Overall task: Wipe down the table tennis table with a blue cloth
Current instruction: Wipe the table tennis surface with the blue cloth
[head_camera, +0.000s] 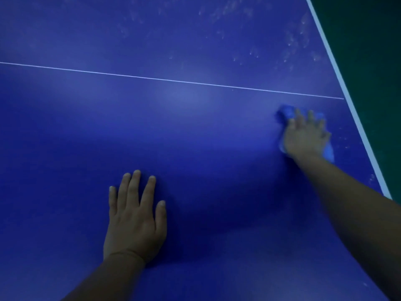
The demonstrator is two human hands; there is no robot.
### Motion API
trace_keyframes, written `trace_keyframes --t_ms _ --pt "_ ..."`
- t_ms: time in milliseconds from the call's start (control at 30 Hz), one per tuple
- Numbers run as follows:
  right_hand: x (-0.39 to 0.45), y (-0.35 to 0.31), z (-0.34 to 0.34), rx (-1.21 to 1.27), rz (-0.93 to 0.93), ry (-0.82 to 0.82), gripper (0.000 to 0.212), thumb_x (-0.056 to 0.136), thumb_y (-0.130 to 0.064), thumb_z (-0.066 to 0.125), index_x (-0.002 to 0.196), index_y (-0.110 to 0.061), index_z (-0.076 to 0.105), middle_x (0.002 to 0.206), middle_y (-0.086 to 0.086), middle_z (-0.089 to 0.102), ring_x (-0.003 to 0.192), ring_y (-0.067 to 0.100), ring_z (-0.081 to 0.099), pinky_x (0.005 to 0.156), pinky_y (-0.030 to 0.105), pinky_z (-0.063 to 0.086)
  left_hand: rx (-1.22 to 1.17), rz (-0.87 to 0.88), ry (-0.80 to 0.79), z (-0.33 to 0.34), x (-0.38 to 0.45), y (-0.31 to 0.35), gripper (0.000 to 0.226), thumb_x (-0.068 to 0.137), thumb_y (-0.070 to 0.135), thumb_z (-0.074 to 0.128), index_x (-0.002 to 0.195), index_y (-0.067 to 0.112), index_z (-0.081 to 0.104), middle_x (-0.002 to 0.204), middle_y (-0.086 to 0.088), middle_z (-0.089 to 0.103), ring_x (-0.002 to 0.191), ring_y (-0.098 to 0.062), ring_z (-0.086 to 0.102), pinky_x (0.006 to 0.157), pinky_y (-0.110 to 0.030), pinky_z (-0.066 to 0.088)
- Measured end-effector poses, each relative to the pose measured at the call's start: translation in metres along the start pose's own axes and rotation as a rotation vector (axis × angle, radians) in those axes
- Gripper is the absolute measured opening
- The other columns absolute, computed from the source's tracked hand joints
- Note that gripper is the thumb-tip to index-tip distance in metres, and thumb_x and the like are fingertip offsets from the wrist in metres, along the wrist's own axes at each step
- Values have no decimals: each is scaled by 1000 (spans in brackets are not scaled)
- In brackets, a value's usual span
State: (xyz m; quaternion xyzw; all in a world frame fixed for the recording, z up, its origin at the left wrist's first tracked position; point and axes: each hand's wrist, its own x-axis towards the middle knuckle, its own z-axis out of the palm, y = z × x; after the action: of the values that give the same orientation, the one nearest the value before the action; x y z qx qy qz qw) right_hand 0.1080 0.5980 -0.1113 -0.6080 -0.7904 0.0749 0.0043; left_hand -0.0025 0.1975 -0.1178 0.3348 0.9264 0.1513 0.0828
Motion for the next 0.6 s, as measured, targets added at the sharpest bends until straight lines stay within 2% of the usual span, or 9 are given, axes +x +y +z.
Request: trace_keyframes --t_ms 67,100,167,267,300,433,467,533,600 --pt "6 7 -4 59 152 -22 54 105 -47 20 157 -33 19 167 -2 8 152 32 3 119 60 6 7 -4 -17 0 1 0 67 95 48 23 148 11 43 159 -15 28 151 -28 13 123 -49 1" --pt "-3 -5 -1 38 127 -12 54 105 -47 21 157 -33 19 167 -1 9 152 33 4 119 60 5 6 -4 -20 0 1 0 68 95 48 23 148 11 43 159 -15 28 151 -28 13 123 -48 1" --pt "-40 -43 15 -26 -139 18 53 105 -45 25 157 -32 22 166 2 12 152 35 9 119 59 8 -4 -3 -7 -1 1 0 67 95 47 24 147 10 44 158 -16 29 150 -29 14 122 -48 1" --pt "-97 -76 38 -110 -719 -20 53 102 -44 29 153 -33 32 164 0 23 150 33 18 117 57 12 -11 2 12 -1 1 2 66 94 44 27 144 8 48 156 -19 32 149 -32 18 122 -50 4" --pt "-91 -73 36 -117 -764 -25 52 102 -44 30 153 -34 34 163 -1 25 150 31 20 117 57 14 -7 2 8 -1 1 1 66 94 44 27 145 8 47 157 -18 31 149 -31 18 122 -49 3" --pt "-27 -17 14 -61 -195 2 52 105 -44 29 156 -36 25 166 -5 12 152 28 9 120 57 10 23 -4 -22 -1 1 1 65 95 45 25 147 11 44 159 -15 28 150 -28 13 122 -45 -3" --pt "-23 -10 12 -15 -118 -22 52 105 -44 29 156 -36 24 166 -5 11 152 28 6 120 57 7 31 -6 -30 -2 2 1 65 95 45 25 147 11 44 159 -15 28 150 -27 13 122 -44 -3" --pt "-36 -24 18 -9 -164 12 52 104 -42 33 155 -34 28 166 -2 16 152 31 9 119 59 8 33 0 -30 -2 2 0 64 95 44 27 146 11 46 158 -16 30 150 -28 15 121 -46 0" --pt "-65 -62 30 -22 -341 75 50 103 -39 40 152 -31 37 163 3 25 150 36 18 117 60 13 34 4 -19 -2 2 1 63 94 42 29 144 9 49 157 -17 33 149 -30 19 120 -50 5"
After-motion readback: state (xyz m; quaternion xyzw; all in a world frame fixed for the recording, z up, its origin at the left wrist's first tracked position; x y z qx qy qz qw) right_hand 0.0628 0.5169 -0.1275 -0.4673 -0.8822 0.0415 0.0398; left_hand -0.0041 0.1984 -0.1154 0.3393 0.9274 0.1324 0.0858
